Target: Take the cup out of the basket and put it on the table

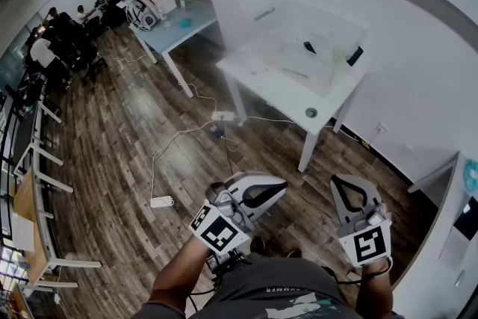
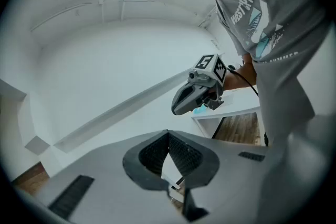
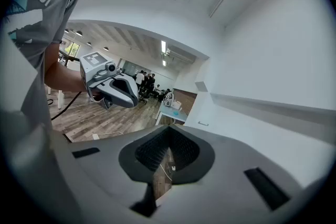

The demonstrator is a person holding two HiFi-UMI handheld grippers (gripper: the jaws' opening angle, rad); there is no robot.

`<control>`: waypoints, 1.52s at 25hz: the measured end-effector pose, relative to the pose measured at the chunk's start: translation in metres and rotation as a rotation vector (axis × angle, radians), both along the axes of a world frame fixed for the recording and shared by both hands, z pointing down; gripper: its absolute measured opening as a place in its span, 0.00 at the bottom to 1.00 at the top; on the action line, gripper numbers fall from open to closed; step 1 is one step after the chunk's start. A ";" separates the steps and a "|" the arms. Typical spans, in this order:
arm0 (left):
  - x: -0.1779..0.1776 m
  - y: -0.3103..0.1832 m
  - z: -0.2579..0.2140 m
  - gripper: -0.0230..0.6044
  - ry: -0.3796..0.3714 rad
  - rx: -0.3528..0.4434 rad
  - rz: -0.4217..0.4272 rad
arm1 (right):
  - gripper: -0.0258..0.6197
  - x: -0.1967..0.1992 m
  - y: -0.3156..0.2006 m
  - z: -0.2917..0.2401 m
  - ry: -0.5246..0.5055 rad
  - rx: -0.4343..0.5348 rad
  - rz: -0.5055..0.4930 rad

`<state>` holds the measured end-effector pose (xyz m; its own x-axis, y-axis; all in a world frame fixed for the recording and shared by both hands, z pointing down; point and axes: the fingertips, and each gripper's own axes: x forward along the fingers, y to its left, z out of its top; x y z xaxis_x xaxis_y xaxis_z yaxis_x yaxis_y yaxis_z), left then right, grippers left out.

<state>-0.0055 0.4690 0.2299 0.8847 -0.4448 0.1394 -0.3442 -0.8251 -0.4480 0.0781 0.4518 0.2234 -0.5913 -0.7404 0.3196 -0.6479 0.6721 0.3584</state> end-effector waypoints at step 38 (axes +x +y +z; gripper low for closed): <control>0.026 -0.140 0.008 0.05 -0.187 0.185 -0.011 | 0.06 0.009 -0.151 -0.004 0.237 0.316 -0.044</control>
